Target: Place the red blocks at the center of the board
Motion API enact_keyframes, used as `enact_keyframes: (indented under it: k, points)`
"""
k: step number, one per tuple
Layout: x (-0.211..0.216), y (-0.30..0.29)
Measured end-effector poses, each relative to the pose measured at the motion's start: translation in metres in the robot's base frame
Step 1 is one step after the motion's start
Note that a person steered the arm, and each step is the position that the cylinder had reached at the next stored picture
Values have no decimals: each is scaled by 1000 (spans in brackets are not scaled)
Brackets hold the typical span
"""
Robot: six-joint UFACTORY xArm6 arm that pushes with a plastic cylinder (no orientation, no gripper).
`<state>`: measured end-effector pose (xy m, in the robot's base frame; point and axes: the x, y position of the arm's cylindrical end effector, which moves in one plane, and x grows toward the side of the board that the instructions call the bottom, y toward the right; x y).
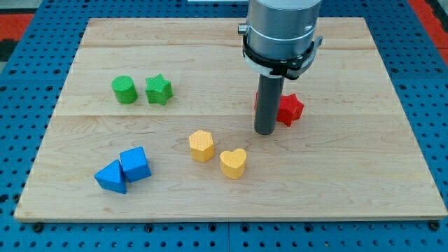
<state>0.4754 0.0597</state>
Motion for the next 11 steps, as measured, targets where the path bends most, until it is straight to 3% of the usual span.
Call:
enact_keyframes:
  k: [1, 3, 4, 5, 6, 7, 8, 10, 11]
  points:
    - [0, 0]
    - [12, 132]
    - [-22, 120]
    - [-86, 37]
    - [-92, -17]
    - [-89, 104]
    - [-49, 123]
    - [-36, 78]
    - [-44, 13]
